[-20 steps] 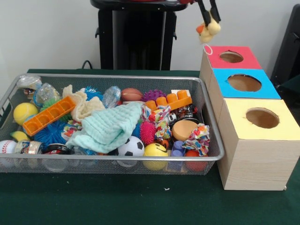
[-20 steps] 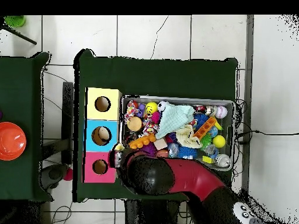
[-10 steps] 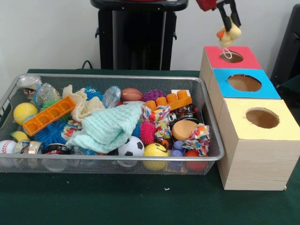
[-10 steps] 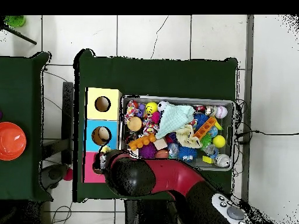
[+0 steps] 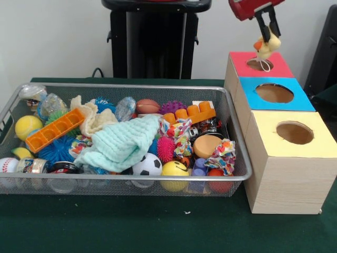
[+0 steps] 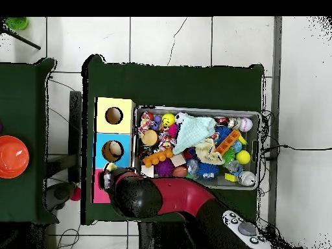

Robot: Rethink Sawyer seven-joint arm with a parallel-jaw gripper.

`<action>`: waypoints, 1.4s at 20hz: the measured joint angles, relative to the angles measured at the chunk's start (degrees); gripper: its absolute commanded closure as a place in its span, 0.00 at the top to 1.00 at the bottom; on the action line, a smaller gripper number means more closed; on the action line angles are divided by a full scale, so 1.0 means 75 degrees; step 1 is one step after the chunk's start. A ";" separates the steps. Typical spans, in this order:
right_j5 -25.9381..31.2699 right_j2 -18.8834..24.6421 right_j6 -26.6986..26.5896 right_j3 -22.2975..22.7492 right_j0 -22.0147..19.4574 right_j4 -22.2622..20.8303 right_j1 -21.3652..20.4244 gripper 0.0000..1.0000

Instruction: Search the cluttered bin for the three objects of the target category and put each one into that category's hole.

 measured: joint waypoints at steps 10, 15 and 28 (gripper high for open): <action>0.0000 -0.0489 0.0000 -0.0002 0.0130 0.0002 0.0165 0.00; 0.0000 -0.0662 0.0000 -0.0002 0.0163 0.0002 0.0165 0.00; 0.0038 -0.0680 0.0000 0.0011 0.0208 0.0005 0.0080 0.00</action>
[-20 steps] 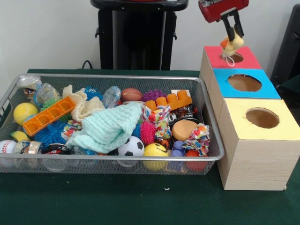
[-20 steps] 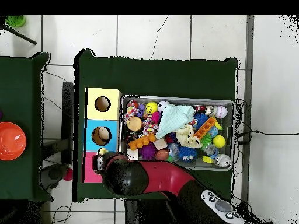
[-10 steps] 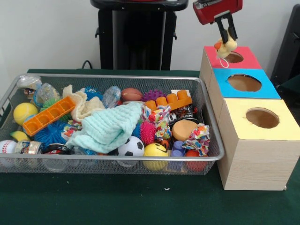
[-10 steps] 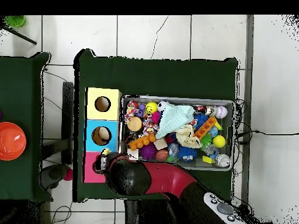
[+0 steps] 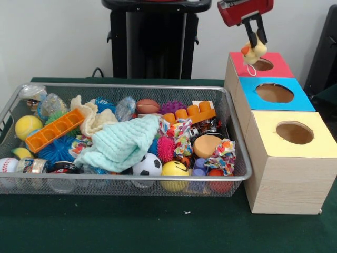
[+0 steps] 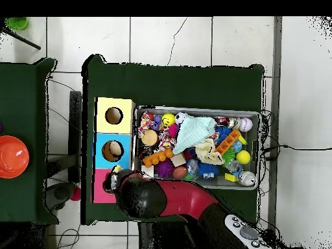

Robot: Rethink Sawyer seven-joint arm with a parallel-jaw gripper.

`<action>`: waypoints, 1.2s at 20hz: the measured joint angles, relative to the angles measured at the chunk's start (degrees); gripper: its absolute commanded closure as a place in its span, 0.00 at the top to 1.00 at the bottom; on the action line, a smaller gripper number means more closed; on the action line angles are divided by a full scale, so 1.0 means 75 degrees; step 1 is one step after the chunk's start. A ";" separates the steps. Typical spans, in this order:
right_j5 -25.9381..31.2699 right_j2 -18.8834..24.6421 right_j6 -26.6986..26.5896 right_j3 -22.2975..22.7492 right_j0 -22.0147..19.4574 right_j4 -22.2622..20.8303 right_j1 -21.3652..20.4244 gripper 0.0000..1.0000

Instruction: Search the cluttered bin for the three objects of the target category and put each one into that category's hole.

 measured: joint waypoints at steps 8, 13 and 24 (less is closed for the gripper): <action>-0.0002 0.0023 0.0000 0.0237 0.0019 0.0122 -0.0174 0.00; -0.0002 0.0031 0.0000 0.0525 0.0084 0.0203 -0.0222 0.00; -0.0009 0.0031 0.0002 0.0694 0.0429 0.0332 -0.0049 0.00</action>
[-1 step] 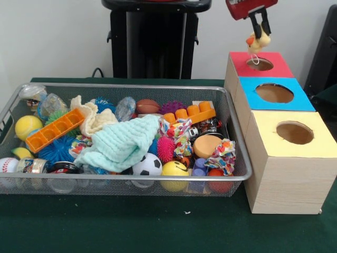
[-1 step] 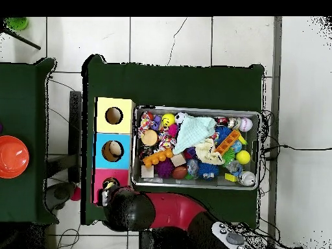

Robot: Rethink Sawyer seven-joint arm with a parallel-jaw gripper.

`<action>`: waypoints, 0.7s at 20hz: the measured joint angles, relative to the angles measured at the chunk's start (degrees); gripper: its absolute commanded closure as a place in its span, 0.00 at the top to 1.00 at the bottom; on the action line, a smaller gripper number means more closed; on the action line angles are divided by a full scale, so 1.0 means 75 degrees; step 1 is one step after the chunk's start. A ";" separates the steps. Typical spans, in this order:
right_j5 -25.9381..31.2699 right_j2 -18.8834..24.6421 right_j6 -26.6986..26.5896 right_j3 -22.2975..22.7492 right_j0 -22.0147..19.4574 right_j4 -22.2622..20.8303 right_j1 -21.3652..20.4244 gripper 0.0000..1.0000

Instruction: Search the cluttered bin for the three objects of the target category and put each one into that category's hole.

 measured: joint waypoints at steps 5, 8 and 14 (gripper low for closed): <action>-0.0147 0.0016 0.0068 0.0035 0.0177 0.0068 0.0227 0.00; -0.0237 0.0020 0.0114 0.0058 0.0204 0.0089 0.0290 0.00; -0.0418 0.0027 0.0171 0.0130 0.0218 0.0093 0.0396 0.00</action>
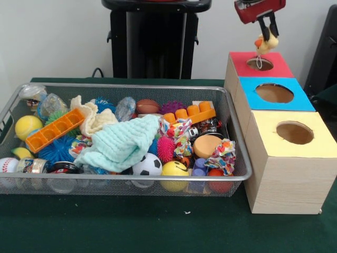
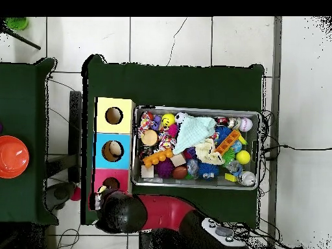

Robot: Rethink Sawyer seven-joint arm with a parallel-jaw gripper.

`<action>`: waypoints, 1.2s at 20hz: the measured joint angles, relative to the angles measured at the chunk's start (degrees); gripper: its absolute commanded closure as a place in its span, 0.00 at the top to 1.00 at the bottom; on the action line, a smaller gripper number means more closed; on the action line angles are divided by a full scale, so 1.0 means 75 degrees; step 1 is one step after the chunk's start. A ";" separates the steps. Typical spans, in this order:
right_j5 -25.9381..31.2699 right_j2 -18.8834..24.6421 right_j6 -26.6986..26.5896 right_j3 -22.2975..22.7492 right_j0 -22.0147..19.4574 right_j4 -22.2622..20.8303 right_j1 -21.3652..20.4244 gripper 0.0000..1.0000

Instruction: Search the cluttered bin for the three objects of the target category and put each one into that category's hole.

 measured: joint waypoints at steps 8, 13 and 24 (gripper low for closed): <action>0.0000 -0.0002 0.0000 0.0039 0.0103 0.0000 0.0010 1.00; 0.0000 -0.0002 0.0000 0.0040 0.0177 -0.0002 0.0010 1.00; 0.0000 -0.0002 0.0000 0.0039 0.0179 -0.0002 -0.0003 1.00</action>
